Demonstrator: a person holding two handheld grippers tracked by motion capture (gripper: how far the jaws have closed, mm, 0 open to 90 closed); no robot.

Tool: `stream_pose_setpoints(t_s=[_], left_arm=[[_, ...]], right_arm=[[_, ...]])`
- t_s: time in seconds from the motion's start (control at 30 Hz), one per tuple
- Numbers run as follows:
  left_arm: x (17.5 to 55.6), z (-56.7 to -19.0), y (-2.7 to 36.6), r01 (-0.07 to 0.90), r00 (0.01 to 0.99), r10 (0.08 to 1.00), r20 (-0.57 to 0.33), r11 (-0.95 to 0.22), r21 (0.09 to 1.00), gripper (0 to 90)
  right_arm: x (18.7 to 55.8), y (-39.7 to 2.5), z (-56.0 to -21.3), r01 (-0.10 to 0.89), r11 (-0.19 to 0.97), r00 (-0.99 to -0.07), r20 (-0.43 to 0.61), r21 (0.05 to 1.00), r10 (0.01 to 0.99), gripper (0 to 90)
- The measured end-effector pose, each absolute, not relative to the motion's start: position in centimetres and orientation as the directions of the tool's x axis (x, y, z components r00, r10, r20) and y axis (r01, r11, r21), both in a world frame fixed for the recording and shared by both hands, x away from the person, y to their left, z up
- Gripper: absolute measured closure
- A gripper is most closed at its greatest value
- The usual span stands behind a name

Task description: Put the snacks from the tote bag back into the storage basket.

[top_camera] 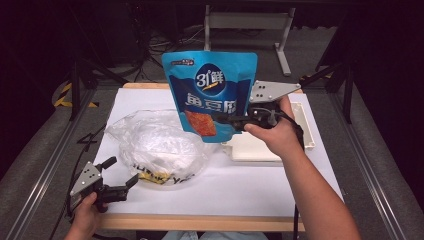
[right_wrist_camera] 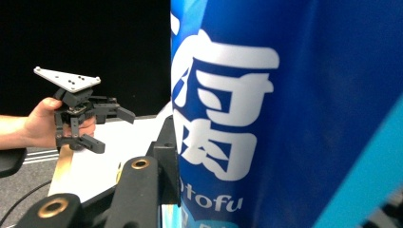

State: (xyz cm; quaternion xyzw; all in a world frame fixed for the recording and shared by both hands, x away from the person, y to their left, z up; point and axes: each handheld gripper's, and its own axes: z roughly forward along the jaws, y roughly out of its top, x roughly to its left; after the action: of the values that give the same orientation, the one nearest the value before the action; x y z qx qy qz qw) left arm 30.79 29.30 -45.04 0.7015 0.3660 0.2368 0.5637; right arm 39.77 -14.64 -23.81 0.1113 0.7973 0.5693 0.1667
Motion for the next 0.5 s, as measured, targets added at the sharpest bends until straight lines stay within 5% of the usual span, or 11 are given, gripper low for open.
stream_pose_setpoints(t_s=[0.5], left_arm=[[30.8, -45.0, 29.3, 0.256, 0.622, 0.779, -0.078, -0.108, 0.961, 0.1]], right_arm=[[40.1, -19.1, -23.6, 0.014, 0.333, -0.882, -0.145, 0.943, 0.449, 57.9]])
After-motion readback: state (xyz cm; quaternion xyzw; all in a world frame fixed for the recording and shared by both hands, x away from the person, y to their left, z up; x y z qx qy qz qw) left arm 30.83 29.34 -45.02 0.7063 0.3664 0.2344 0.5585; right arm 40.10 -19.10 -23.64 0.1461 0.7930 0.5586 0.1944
